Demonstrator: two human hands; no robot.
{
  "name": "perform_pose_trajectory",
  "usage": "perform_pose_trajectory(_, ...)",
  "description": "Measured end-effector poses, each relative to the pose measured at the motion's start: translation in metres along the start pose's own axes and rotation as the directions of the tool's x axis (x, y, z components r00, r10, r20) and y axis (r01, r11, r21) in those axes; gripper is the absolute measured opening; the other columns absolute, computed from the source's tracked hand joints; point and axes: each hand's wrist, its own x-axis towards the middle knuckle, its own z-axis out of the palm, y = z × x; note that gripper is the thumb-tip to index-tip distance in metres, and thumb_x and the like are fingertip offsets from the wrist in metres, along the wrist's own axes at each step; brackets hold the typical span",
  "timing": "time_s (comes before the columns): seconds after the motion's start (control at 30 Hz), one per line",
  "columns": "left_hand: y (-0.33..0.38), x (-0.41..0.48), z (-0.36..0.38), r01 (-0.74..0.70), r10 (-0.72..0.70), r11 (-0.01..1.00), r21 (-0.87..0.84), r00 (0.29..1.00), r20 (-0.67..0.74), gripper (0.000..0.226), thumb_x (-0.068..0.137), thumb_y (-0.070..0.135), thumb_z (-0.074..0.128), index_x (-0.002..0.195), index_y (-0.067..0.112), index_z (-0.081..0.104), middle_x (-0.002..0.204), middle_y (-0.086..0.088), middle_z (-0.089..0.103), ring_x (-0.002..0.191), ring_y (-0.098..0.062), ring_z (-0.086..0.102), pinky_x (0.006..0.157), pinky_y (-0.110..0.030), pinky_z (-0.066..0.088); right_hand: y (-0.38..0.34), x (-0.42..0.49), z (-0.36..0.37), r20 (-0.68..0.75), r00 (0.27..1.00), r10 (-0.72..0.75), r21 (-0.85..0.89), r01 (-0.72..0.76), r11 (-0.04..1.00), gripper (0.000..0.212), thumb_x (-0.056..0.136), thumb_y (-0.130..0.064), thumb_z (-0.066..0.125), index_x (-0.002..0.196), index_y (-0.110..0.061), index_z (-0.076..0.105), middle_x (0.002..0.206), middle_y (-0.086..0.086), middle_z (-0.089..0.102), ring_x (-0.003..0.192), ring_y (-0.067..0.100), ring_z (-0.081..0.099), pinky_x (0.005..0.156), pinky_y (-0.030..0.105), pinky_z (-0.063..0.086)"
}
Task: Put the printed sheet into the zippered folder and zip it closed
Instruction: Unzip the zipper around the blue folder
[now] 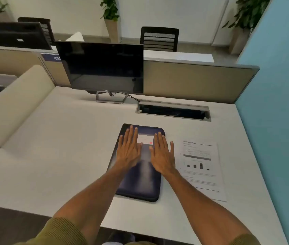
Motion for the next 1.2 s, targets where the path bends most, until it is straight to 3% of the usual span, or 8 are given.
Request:
perform_pose_trajectory(0.23,-0.045,0.024,0.003,0.056,-0.054,0.998,-0.021,0.994,0.098,0.072,0.118,0.047,0.017,0.173,0.019,-0.020,0.181,-0.005,-0.026,0.171,-0.024,-0.016,0.141,-0.048,-0.003,-0.035,0.028,0.019,0.161,0.986,-0.034,0.054,0.025,0.998,0.067,0.115,-0.047,0.019,0.171,-0.021,-0.007,0.179,-0.001,-0.014,0.168,0.018,-0.009,0.137,0.049,-0.005)
perform_pose_trajectory(0.57,-0.103,0.065,0.006,0.098,-0.073,0.990,-0.102,0.973,0.221,0.069,0.119,0.043,0.018,0.173,0.020,-0.018,0.182,-0.011,-0.020,0.172,-0.029,-0.012,0.141,-0.045,-0.001,-0.072,0.081,0.040,0.263,0.952,-0.156,0.066,0.144,0.987,0.069,0.116,-0.041,0.030,0.171,-0.021,-0.006,0.179,-0.002,-0.014,0.168,0.015,-0.006,0.137,0.049,0.000)
perform_pose_trajectory(0.7,-0.110,0.084,0.004,0.099,-0.063,0.983,-0.152,0.972,0.226,0.075,0.118,0.039,0.030,0.174,0.019,-0.015,0.183,-0.012,-0.010,0.172,-0.031,-0.001,0.141,-0.045,0.007,-0.080,0.105,0.040,0.225,0.954,-0.198,0.147,0.168,0.975,0.061,0.115,-0.032,0.040,0.171,-0.019,0.018,0.180,-0.002,0.007,0.168,0.015,0.006,0.137,0.045,0.004)
perform_pose_trajectory(0.77,-0.112,0.092,0.002,0.118,-0.081,0.977,-0.180,0.976,0.201,0.079,0.116,0.035,0.040,0.175,0.018,-0.008,0.183,-0.013,0.006,0.169,-0.036,0.019,0.137,-0.049,0.024,-0.083,0.120,0.037,0.160,0.965,-0.207,0.176,0.178,0.968,0.052,0.115,-0.025,0.043,0.166,-0.018,0.035,0.177,-0.002,0.023,0.166,0.015,0.016,0.137,0.042,0.008)
perform_pose_trajectory(0.87,-0.115,0.105,0.000,0.162,-0.127,0.963,-0.216,0.978,0.168,0.077,0.112,0.024,0.047,0.175,0.016,0.005,0.172,-0.015,0.032,0.148,-0.041,0.046,0.119,-0.053,0.046,-0.087,0.144,0.027,0.088,0.975,-0.205,0.198,0.185,0.963,0.041,0.113,-0.018,0.046,0.152,-0.018,0.058,0.165,-0.003,0.047,0.158,0.016,0.036,0.132,0.039,0.022)
perform_pose_trajectory(1.0,-0.123,0.123,0.001,0.210,-0.157,0.931,-0.298,0.968,0.193,0.056,0.111,0.023,0.046,0.165,0.012,0.035,0.161,-0.016,0.044,0.145,-0.040,0.049,0.115,-0.053,0.048,-0.091,0.180,0.013,0.078,0.977,-0.200,0.185,0.183,0.966,0.032,0.110,-0.011,0.051,0.133,-0.018,0.073,0.142,-0.001,0.067,0.136,0.021,0.055,0.117,0.042,0.041)
perform_pose_trajectory(1.2,-0.130,0.148,0.008,0.185,-0.127,0.927,-0.325,0.973,0.192,0.047,0.110,0.024,0.050,0.154,0.011,0.051,0.152,-0.015,0.053,0.143,-0.038,0.052,0.116,-0.051,0.047,-0.095,0.225,0.008,0.125,0.972,-0.200,0.154,0.180,0.972,0.031,0.107,-0.005,0.051,0.121,-0.018,0.075,0.131,0.000,0.070,0.128,0.023,0.057,0.115,0.045,0.039)
